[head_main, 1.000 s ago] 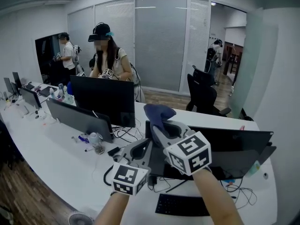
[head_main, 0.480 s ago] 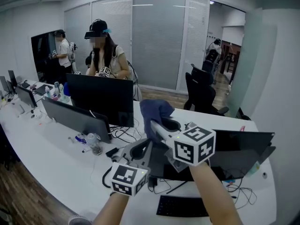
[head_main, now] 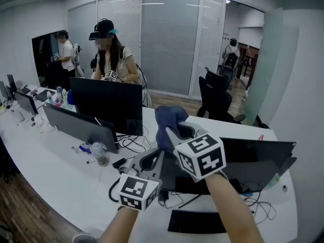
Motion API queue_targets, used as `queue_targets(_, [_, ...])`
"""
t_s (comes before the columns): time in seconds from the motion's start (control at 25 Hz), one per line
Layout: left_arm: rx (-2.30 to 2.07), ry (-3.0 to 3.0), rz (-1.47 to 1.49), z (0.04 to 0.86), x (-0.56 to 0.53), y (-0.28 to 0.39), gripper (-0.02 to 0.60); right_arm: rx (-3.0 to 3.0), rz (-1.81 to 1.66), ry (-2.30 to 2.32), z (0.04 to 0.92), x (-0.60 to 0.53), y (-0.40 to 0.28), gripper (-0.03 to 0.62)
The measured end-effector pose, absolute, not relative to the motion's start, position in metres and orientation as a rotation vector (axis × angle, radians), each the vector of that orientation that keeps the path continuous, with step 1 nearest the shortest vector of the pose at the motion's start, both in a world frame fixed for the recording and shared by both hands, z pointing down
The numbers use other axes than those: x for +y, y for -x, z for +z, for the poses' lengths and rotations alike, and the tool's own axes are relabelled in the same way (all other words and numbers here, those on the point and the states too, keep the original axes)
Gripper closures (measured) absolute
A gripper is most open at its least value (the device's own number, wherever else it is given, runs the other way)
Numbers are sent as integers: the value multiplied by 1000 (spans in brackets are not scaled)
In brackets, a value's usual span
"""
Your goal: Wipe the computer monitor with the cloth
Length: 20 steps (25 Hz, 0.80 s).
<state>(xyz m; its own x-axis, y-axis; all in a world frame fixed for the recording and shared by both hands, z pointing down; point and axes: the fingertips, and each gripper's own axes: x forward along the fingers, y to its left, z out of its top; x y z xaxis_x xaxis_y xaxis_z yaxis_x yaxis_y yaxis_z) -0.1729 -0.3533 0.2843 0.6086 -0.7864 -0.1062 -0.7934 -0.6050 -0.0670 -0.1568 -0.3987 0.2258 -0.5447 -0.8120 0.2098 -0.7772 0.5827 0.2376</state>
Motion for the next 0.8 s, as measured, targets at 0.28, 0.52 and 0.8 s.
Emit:
queue_targets(0.28, [1358, 2721, 90, 285, -349, 168, 574, -2410, -244, -1345, 228, -393, 143, 537])
queue_targets(0.52, [1363, 2714, 81, 281, -343, 156, 574, -2386, -246, -1366, 227, -389, 125, 537])
queue_targets(0.8, [1353, 2707, 67, 280, -337, 136, 574, -2378, -254, -1384, 228, -383, 101, 537])
